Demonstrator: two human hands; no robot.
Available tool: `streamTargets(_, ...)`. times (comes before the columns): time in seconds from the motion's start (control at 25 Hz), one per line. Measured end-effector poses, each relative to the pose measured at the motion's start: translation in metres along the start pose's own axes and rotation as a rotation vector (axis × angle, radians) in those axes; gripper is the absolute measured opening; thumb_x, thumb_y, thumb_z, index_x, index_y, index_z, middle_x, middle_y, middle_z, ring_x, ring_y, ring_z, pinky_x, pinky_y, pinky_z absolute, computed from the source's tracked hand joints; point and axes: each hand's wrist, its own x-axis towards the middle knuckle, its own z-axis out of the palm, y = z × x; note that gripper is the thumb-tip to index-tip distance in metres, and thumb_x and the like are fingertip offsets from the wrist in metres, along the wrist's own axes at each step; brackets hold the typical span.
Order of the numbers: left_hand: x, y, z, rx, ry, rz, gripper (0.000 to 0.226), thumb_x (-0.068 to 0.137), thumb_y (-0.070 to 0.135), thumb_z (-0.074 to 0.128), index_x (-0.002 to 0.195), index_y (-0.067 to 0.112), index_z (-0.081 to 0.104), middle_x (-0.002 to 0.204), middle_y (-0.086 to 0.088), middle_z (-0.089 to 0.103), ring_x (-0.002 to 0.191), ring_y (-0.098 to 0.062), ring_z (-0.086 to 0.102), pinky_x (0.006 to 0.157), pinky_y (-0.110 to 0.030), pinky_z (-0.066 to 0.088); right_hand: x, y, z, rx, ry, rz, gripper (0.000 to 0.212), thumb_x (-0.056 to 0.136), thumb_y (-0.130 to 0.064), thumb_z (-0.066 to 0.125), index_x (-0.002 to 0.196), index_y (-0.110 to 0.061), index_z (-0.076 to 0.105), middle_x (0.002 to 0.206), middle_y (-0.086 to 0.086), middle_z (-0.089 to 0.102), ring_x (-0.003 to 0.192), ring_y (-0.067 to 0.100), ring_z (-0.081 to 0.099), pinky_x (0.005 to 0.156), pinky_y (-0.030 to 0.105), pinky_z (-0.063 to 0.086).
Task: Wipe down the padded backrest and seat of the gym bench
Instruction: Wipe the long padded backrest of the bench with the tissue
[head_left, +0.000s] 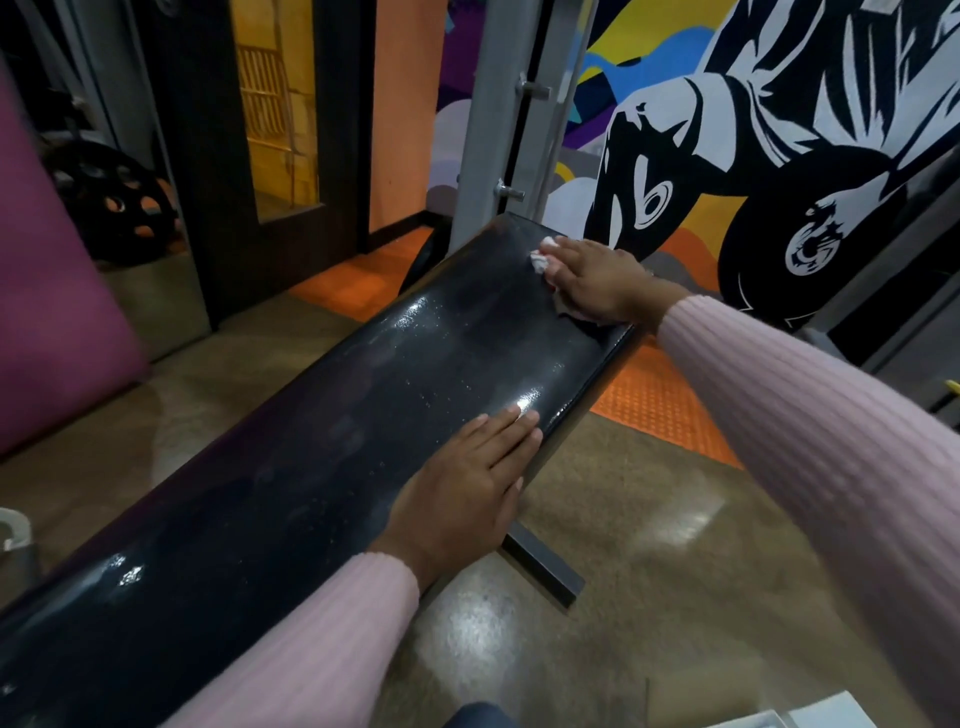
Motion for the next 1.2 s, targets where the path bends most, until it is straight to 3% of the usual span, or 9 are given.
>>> streamTargets(0.08,-0.001,0.002,-0.001,0.009,0.0,0.003,0.046,0.094,0.02,0.04,0.136,0.007,0.05,0.148,-0.007,0.041,0.14,-0.018,0.031,0.113,-0.037,0.029,0.027,-0.005,-0.004,0.025,-0.027,0.136,0.057,0.102,-0.052,0.018,0.154,-0.027,0.02,0.162,0.0,0.02,0.147,0.028,0.021,0.115,0.056,0.018)
streamTargets(0.16,0.002,0.001,-0.001,0.018,-0.003,0.015,0.046,0.094,0.021,0.039,0.136,0.006,0.05,0.148,-0.007,0.041,0.14,-0.018,0.032,0.114,-0.037,0.028,0.048,-0.025,-0.006,0.023,-0.044,0.16,0.059,0.101,-0.052,0.016,0.154,-0.027,0.017,0.163,0.001,0.017,0.148,0.029,0.02,0.116,0.057,0.016)
streamTargets(0.32,0.0,0.0,0.0,-0.012,0.013,0.004,0.045,0.093,0.018,0.043,0.135,0.006,0.052,0.147,-0.007,0.043,0.14,-0.018,0.033,0.114,-0.036,0.028,0.031,-0.056,0.006,-0.014,-0.043,-0.072,0.055,0.103,-0.049,0.018,0.154,-0.027,0.02,0.163,-0.001,0.014,0.15,0.023,0.012,0.118,0.055,0.011)
streamTargets(0.44,-0.001,0.001,-0.001,-0.009,-0.003,-0.008,0.046,0.092,0.018,0.044,0.136,0.008,0.051,0.148,-0.006,0.042,0.14,-0.017,0.032,0.113,-0.036,0.029,-0.003,-0.036,0.006,0.01,0.021,-0.215,0.051,0.105,-0.044,0.025,0.153,-0.028,0.025,0.162,-0.003,0.019,0.149,0.018,0.014,0.118,0.045,0.01)
streamTargets(0.6,0.001,-0.002,0.0,-0.004,0.002,-0.012,0.046,0.093,0.019,0.042,0.137,0.007,0.049,0.148,-0.006,0.041,0.141,-0.017,0.031,0.115,-0.035,0.026,0.043,-0.023,-0.007,0.039,-0.027,0.069,0.054,0.103,-0.049,0.02,0.153,-0.027,0.022,0.162,0.001,0.019,0.148,0.026,0.021,0.116,0.052,0.016)
streamTargets(0.68,-0.001,-0.001,0.0,0.013,-0.009,-0.01,0.047,0.094,0.02,0.04,0.138,0.008,0.048,0.149,-0.006,0.04,0.141,-0.016,0.029,0.115,-0.035,0.025,0.067,-0.039,-0.003,0.017,-0.067,0.119,0.057,0.101,-0.051,0.018,0.153,-0.028,0.02,0.162,0.002,0.019,0.147,0.029,0.021,0.116,0.057,0.016)
streamTargets(0.84,0.0,0.0,-0.001,0.035,-0.006,-0.003,0.047,0.094,0.02,0.04,0.138,0.007,0.049,0.148,-0.006,0.041,0.141,-0.017,0.03,0.114,-0.036,0.027,0.061,-0.067,0.003,-0.017,-0.07,-0.031,0.055,0.102,-0.051,0.018,0.151,-0.028,0.027,0.161,0.001,0.022,0.148,0.026,0.018,0.116,0.059,0.014)
streamTargets(1.0,0.001,0.001,0.0,-0.002,0.014,0.0,0.045,0.092,0.018,0.044,0.135,0.007,0.052,0.147,-0.006,0.043,0.14,-0.018,0.033,0.113,-0.036,0.028,0.029,-0.046,0.008,-0.057,-0.031,-0.202,0.056,0.103,-0.051,0.023,0.154,-0.028,0.023,0.162,-0.002,0.019,0.149,0.02,0.015,0.12,0.046,0.011)
streamTargets(1.2,0.001,0.002,0.0,0.0,-0.002,0.004,0.046,0.093,0.019,0.042,0.136,0.007,0.05,0.147,-0.007,0.043,0.139,-0.018,0.033,0.113,-0.038,0.031,0.085,-0.033,-0.005,0.057,-0.065,0.082,0.057,0.098,-0.056,0.023,0.148,-0.03,0.032,0.158,0.007,0.029,0.144,0.031,0.029,0.117,0.051,0.021)
